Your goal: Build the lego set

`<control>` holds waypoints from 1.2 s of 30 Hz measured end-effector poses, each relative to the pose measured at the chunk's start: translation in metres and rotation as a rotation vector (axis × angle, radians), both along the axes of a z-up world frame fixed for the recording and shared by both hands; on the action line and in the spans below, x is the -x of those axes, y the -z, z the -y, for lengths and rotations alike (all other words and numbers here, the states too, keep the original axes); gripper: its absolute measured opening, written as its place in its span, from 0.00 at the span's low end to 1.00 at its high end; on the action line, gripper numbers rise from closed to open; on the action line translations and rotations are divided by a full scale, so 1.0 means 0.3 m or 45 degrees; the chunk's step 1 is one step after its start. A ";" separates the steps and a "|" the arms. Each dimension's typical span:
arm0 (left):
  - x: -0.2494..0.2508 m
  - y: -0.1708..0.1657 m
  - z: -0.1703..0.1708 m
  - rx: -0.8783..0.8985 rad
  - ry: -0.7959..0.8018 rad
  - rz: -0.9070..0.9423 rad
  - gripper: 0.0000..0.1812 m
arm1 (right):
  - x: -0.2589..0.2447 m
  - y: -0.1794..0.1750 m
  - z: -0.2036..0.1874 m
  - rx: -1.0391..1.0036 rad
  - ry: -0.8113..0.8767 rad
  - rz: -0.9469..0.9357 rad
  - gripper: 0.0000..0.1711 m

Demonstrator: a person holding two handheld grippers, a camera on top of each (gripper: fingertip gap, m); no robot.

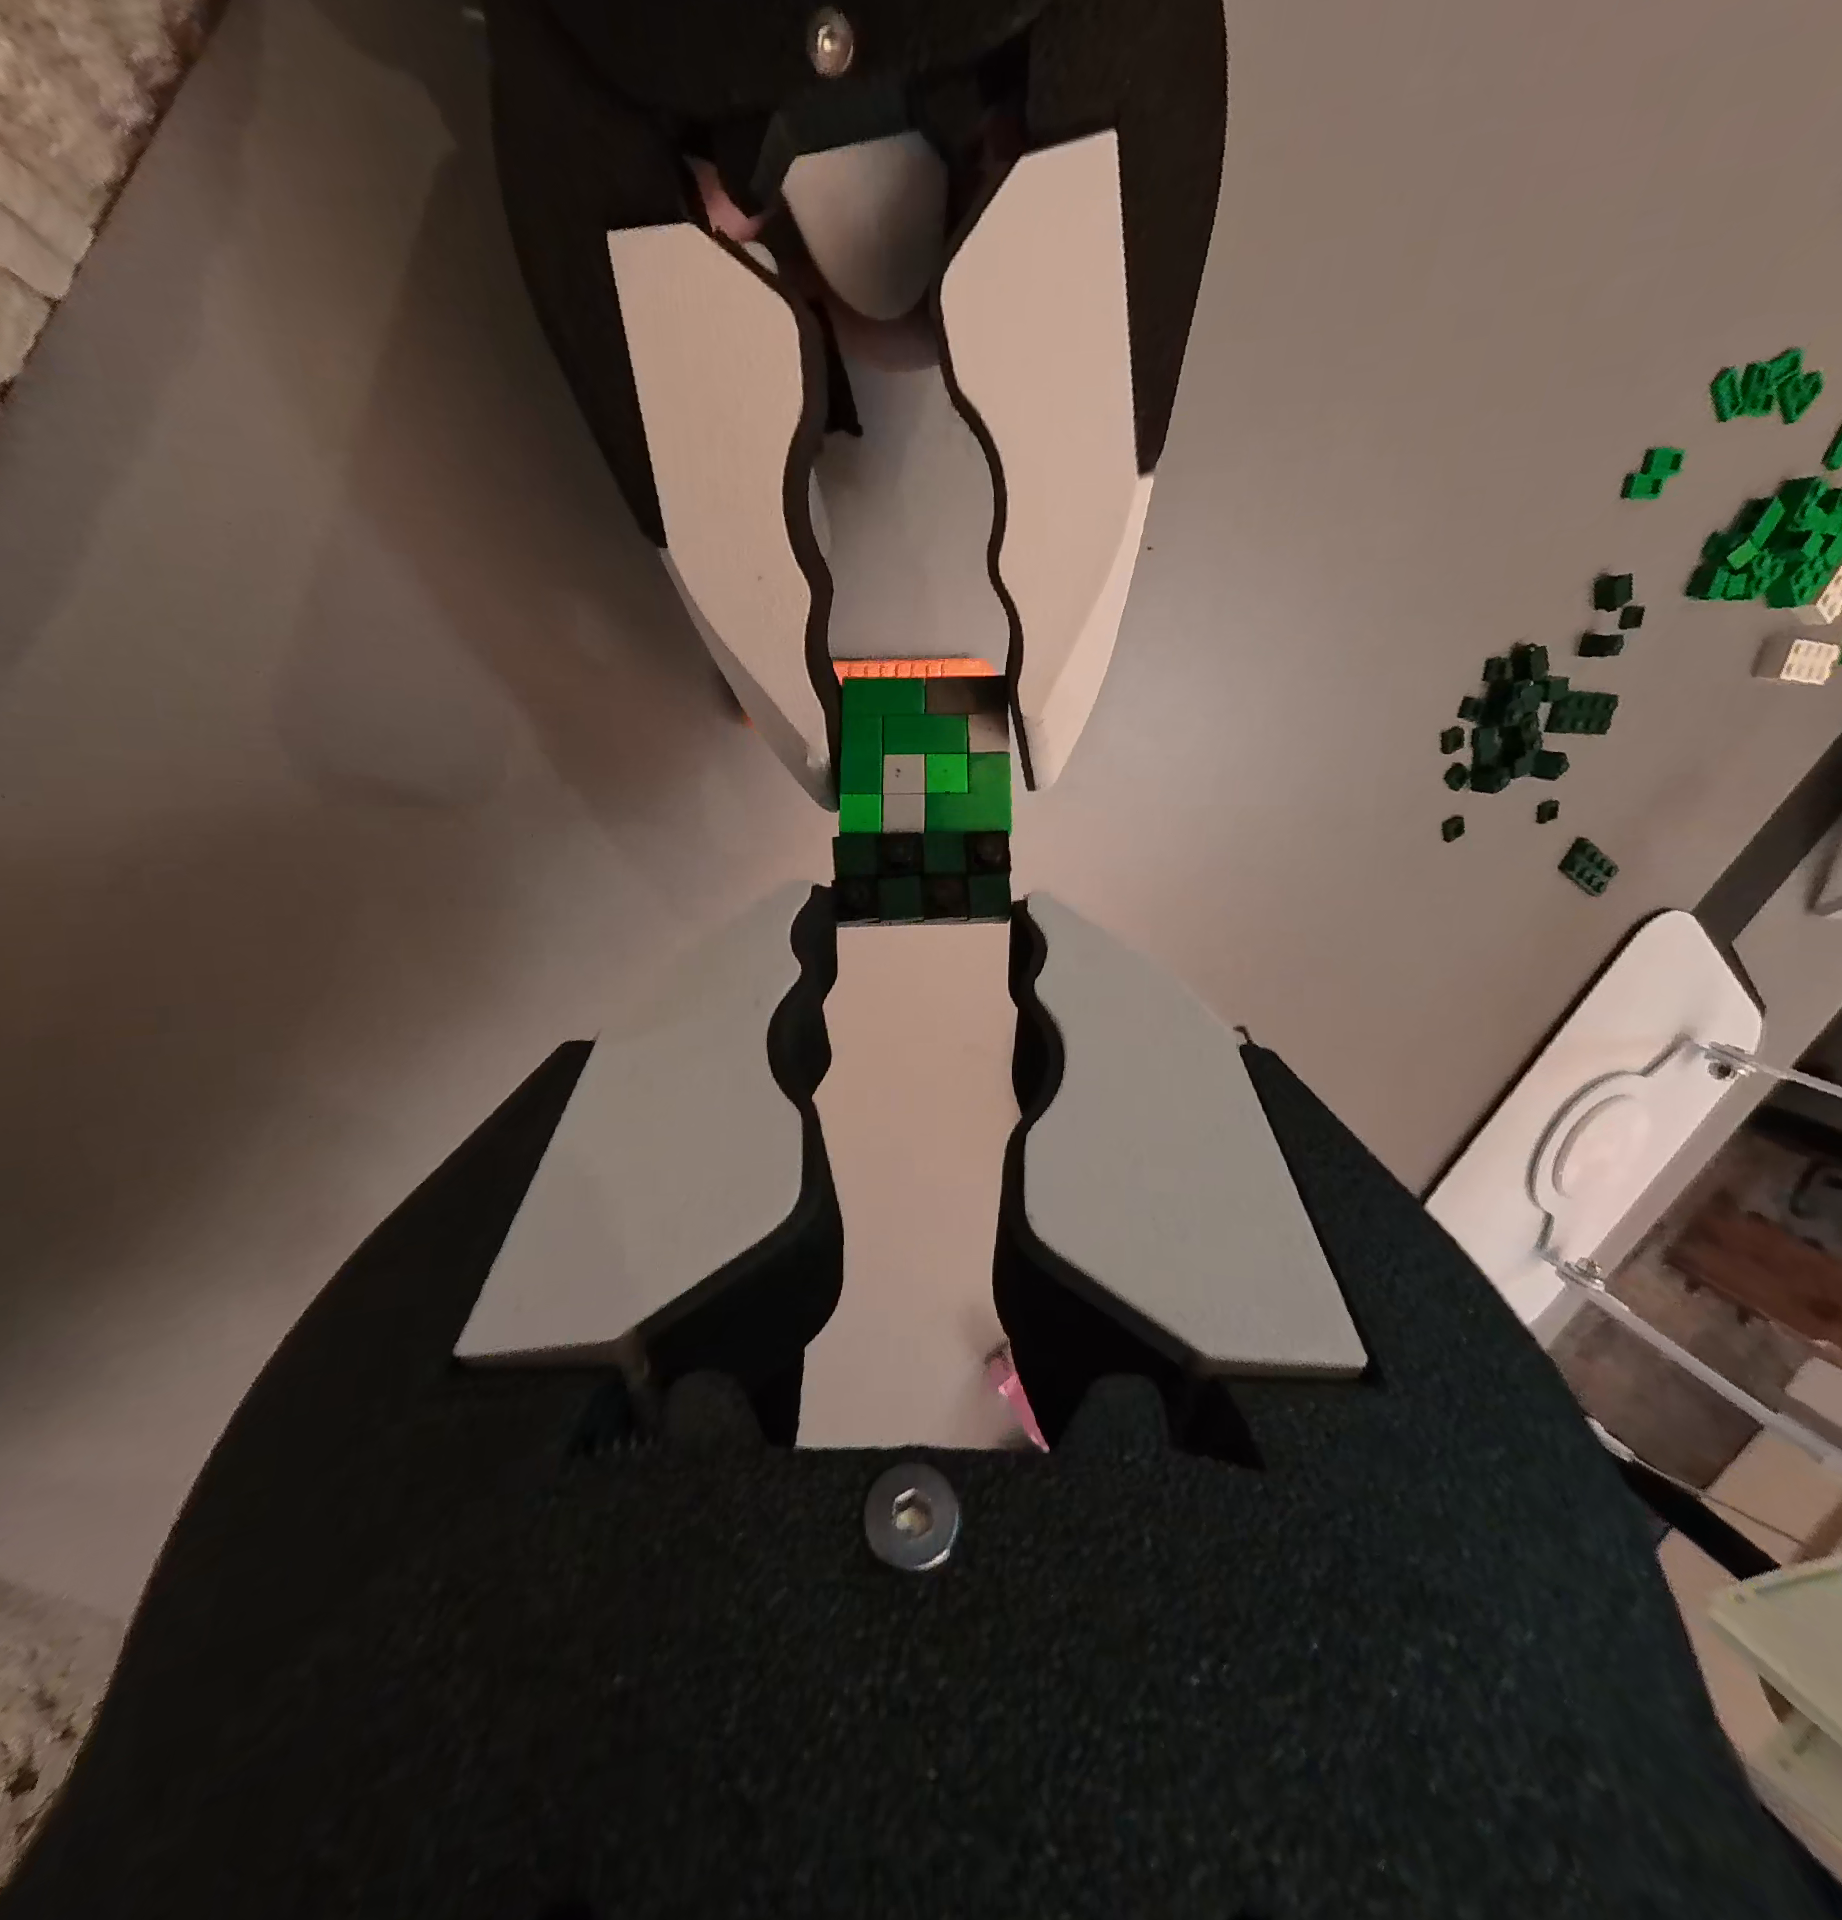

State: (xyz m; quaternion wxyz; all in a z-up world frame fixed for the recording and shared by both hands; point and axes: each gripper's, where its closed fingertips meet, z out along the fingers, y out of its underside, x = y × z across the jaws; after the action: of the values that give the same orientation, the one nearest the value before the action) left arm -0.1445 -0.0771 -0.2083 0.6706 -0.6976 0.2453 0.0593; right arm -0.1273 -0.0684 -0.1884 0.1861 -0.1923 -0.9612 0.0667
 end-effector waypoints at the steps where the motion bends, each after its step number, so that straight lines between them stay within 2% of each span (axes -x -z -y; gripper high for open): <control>1: 0.000 0.000 -0.001 0.000 0.000 0.000 0.21 | -0.001 0.000 0.000 -0.007 0.004 0.010 0.18; 7: 0.009 -0.038 -0.004 -0.059 -0.028 0.056 0.20 | 0.011 -0.027 -0.008 -0.080 0.008 0.067 0.18; 13: 0.043 -0.130 -0.023 -0.161 -0.161 0.268 0.21 | 0.044 -0.163 -0.023 -0.188 -0.013 0.179 0.18; 18: -0.022 -0.167 -0.012 -0.191 0.037 0.553 0.20 | 0.033 -0.244 0.005 -0.167 0.042 0.451 0.18; 26: -0.064 -0.189 0.008 -0.196 0.199 0.652 0.20 | -0.030 -0.221 0.013 -0.301 0.214 0.868 0.18; 36: -0.067 -0.176 0.000 -0.136 0.239 0.707 0.21 | -0.029 -0.208 0.008 -0.405 0.241 0.940 0.17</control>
State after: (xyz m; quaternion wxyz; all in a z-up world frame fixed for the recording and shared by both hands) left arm -0.1243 -0.0772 -0.1555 0.7505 -0.6249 0.1125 -0.1833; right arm -0.1186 -0.0706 -0.1259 -0.1384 -0.2598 -0.9398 -0.1737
